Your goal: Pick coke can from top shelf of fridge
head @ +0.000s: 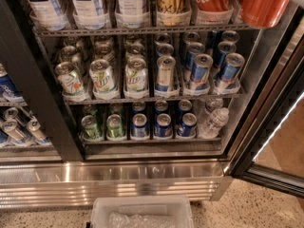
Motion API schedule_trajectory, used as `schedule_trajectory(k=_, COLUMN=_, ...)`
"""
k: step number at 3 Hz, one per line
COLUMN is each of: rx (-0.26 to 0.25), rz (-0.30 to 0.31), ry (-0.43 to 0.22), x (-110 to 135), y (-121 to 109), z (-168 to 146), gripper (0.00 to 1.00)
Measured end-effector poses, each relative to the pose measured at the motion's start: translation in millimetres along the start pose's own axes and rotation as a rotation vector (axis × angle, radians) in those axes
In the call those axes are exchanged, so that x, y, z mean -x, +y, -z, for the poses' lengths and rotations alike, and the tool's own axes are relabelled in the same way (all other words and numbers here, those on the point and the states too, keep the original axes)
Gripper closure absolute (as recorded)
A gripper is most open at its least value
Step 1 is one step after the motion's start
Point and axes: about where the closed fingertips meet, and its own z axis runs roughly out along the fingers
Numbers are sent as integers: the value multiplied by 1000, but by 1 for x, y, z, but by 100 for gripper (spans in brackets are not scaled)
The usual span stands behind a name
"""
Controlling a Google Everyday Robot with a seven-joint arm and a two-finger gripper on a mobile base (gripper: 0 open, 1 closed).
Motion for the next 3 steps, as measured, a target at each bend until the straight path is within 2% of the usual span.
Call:
schedule_trajectory(k=1, rx=6, rz=6, ry=14, x=-13, y=-5, z=21, gripper=100)
schedule_trajectory(k=3, rx=7, rz=7, ry=15, x=-16, y=-6, z=20, gripper=100)
